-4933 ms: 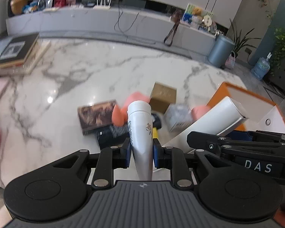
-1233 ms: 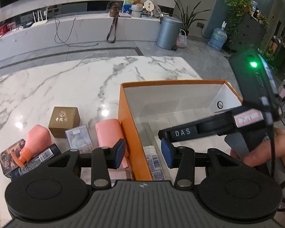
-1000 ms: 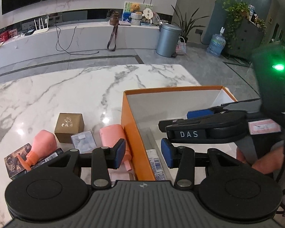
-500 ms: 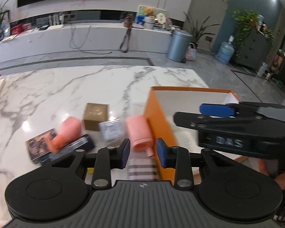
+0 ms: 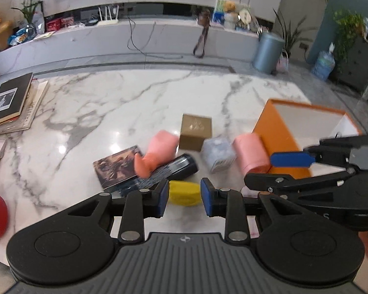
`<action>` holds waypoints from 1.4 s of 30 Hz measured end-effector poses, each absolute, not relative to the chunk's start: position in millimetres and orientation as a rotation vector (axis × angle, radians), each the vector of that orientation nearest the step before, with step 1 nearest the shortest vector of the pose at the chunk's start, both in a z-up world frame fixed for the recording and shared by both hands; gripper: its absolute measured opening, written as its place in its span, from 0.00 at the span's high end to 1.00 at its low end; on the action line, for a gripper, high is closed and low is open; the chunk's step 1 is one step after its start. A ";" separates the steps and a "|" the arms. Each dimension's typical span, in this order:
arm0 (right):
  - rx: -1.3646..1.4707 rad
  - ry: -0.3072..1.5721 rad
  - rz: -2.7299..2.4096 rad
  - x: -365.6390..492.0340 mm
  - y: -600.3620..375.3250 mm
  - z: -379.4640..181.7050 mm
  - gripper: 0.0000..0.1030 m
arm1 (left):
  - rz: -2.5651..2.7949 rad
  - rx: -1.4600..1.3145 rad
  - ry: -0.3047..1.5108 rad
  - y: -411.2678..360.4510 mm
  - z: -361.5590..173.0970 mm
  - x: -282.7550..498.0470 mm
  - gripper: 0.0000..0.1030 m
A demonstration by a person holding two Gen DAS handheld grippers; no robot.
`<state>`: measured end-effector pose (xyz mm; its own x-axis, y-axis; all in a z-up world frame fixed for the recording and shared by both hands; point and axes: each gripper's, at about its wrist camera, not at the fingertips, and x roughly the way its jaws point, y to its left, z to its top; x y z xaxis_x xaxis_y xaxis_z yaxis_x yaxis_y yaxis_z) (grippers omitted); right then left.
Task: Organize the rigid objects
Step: 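Withdraw both grippers from the box back over the table items, then grasp the yellow tape measure with the left gripper and lift it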
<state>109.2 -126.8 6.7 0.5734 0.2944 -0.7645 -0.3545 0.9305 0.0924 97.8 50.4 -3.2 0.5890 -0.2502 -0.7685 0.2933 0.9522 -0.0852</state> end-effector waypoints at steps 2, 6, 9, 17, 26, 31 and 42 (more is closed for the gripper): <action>-0.105 0.910 0.376 115.9 -118.9 -1.0 0.54 | -0.326 0.082 0.898 53.8 -10.1 100.1 0.66; -0.167 0.969 0.346 133.4 -110.7 -14.4 0.55 | -0.367 0.120 0.918 51.8 -25.0 103.9 0.65; -0.215 1.000 0.342 143.0 -111.2 -20.4 0.57 | -0.367 0.087 0.949 48.8 -35.7 111.5 0.59; -0.322 1.050 0.360 160.7 -109.0 -37.8 0.68 | -0.208 -0.244 1.104 59.0 -57.1 140.4 0.56; -0.337 1.067 0.386 171.8 -92.9 -58.0 0.68 | -0.064 -0.439 1.146 62.3 -70.2 155.3 0.43; -0.296 1.092 0.427 175.3 -82.6 -66.6 0.68 | -0.049 -0.451 1.177 59.8 -76.7 162.5 0.42; -0.300 1.109 0.457 164.9 -78.5 -67.4 0.68 | -0.105 -0.350 1.197 50.1 -86.0 161.1 0.71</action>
